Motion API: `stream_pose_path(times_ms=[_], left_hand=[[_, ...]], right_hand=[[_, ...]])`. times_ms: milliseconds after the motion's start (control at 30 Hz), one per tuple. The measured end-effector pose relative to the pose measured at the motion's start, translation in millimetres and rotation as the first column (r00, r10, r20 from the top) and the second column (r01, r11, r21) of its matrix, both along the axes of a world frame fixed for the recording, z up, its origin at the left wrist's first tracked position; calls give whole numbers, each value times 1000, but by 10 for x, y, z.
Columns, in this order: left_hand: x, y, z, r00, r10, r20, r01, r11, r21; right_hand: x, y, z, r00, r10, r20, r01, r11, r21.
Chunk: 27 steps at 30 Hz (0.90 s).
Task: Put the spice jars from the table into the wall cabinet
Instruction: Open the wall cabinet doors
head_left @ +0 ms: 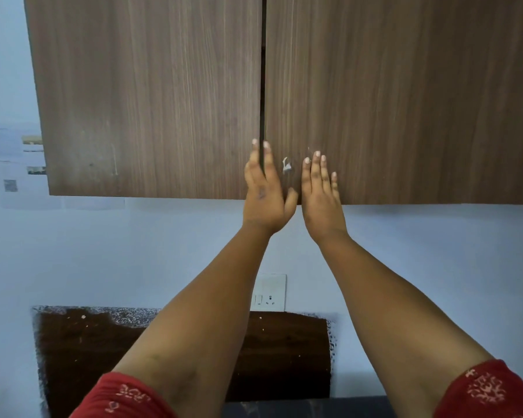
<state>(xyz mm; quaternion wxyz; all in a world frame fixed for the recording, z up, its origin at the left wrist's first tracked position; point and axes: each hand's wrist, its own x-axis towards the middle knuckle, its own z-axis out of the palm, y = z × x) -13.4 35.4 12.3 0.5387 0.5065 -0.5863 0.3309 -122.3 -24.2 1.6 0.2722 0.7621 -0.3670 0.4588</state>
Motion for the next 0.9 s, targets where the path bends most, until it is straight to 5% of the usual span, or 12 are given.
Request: stream_pose_path(times_ms=[33,133,333,467,600,667,800,900], left_hand=[[-91,67,39,979,-112,-173,119,993,27],[-285,261,142,727,-356,-587,442,897,4],[-511,656,205,568,-473,-674,555,824,-112],[-681,923,274,437,-528,-728,672,729,-126],[-910,1148,225,388,-616,-685,772,623,-123],[-1059,1240,199,336,-644,-687,817,562,-128],[-1370,1370,194,251,-667,-702,855,493,-162],[-1582,1435,209,267,-684,-678,862,485,-149]], right_hand=[[-15,51,-6,999,15,30,-15,1000,14],[-75,230,-42,994,17,111,-21,999,34],[-186,774,-87,905,89,416,-143,985,100],[-223,1230,2,537,219,815,-462,884,67],[-434,1705,189,401,282,872,-540,841,-24],[-575,1905,263,419,296,859,-517,855,-42],[-877,2106,307,670,149,728,-298,951,80],[-1168,2192,282,776,85,625,-173,982,81]])
